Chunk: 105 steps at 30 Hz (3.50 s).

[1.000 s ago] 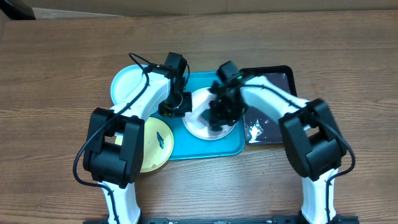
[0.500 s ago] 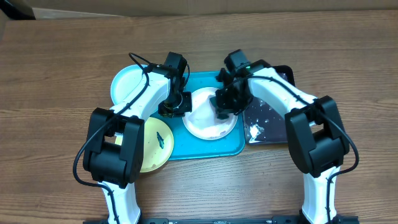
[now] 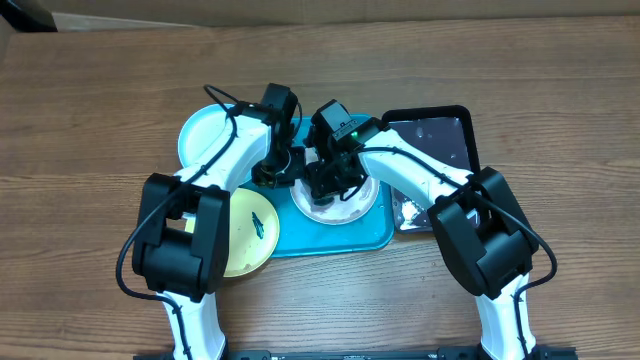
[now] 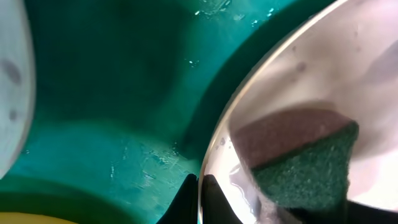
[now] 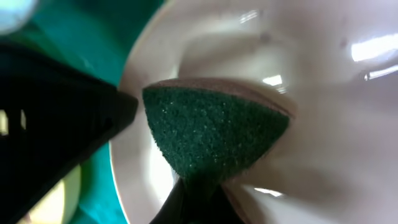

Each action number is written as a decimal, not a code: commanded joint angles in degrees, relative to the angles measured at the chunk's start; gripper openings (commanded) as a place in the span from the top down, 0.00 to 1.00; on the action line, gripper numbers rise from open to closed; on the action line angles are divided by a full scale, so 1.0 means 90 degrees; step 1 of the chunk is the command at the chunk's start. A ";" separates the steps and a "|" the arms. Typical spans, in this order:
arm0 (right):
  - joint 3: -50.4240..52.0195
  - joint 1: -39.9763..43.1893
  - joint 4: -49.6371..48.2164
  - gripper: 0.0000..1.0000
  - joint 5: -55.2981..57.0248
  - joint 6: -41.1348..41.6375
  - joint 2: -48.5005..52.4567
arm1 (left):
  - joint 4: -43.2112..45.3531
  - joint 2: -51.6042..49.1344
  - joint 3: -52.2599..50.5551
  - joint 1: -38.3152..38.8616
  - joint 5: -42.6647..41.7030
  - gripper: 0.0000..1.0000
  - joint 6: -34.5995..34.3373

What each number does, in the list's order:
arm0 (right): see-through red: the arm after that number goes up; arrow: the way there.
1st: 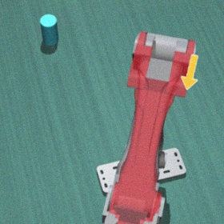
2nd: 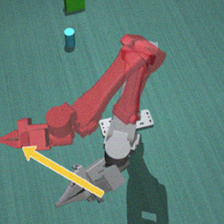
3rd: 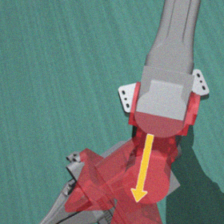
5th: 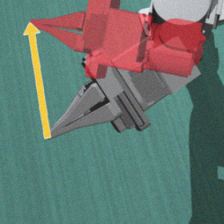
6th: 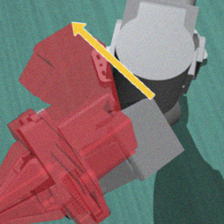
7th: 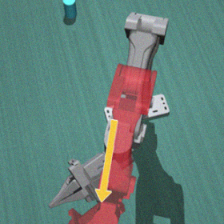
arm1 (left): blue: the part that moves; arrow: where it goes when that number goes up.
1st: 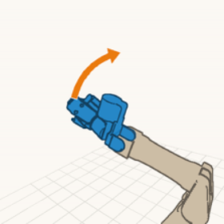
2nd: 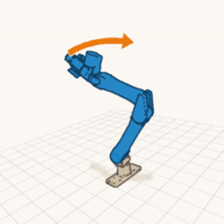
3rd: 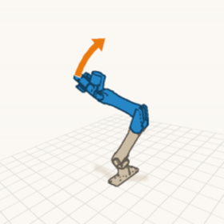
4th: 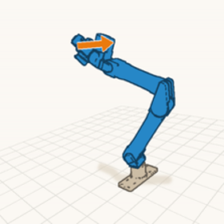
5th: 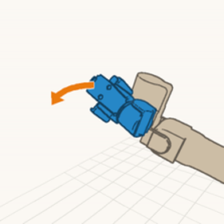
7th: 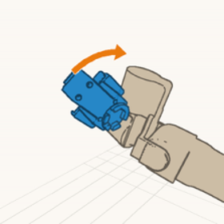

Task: Clean dirty plates on tray and stack at the side
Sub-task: 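Scrub the white plate with the sponge while left gripper holds rim, then return sponge to black tray, release it, lift right gripper away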

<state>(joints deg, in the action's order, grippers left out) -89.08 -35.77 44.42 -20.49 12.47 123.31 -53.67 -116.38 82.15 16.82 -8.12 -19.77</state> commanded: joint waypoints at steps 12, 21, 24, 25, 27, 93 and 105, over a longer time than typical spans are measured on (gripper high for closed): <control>-0.0104 -0.0012 -0.0590 0.96 0.1093 0.0624 0.0066 | -0.0034 -0.0068 0.0085 0.0022 0.0141 0.96 -0.0087; -0.0104 0.0253 -0.0911 0.96 0.1617 0.0627 0.0066 | -0.0034 -0.0068 0.0085 0.0022 0.0141 0.96 -0.0087; -0.0112 0.0515 -0.0901 0.96 0.1649 0.0627 0.0063 | -0.0036 -0.0068 0.0085 0.0022 0.0141 0.96 -0.0087; -0.0114 0.0607 -0.0879 0.96 0.1610 0.0627 0.0063 | -0.0036 -0.0068 0.0085 0.0022 0.0141 0.96 -0.0087; -0.0119 0.0794 -0.0775 0.96 0.1392 0.0622 0.0051 | -0.0034 -0.0068 0.0085 0.0022 0.0141 0.96 -0.0087; -0.0270 0.5064 0.1948 0.00 0.1294 -0.0726 -0.2188 | 0.0124 -0.0068 0.0085 0.0024 0.0141 0.81 -0.0141; -0.0270 0.5459 0.1936 0.00 0.1292 -0.0726 -0.2188 | 0.0158 -0.0068 0.0085 0.0024 0.0138 0.80 -0.0189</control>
<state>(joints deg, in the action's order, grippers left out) -91.22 13.15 62.15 -8.67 5.96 103.72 -52.42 -116.38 82.19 16.80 -7.44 -20.67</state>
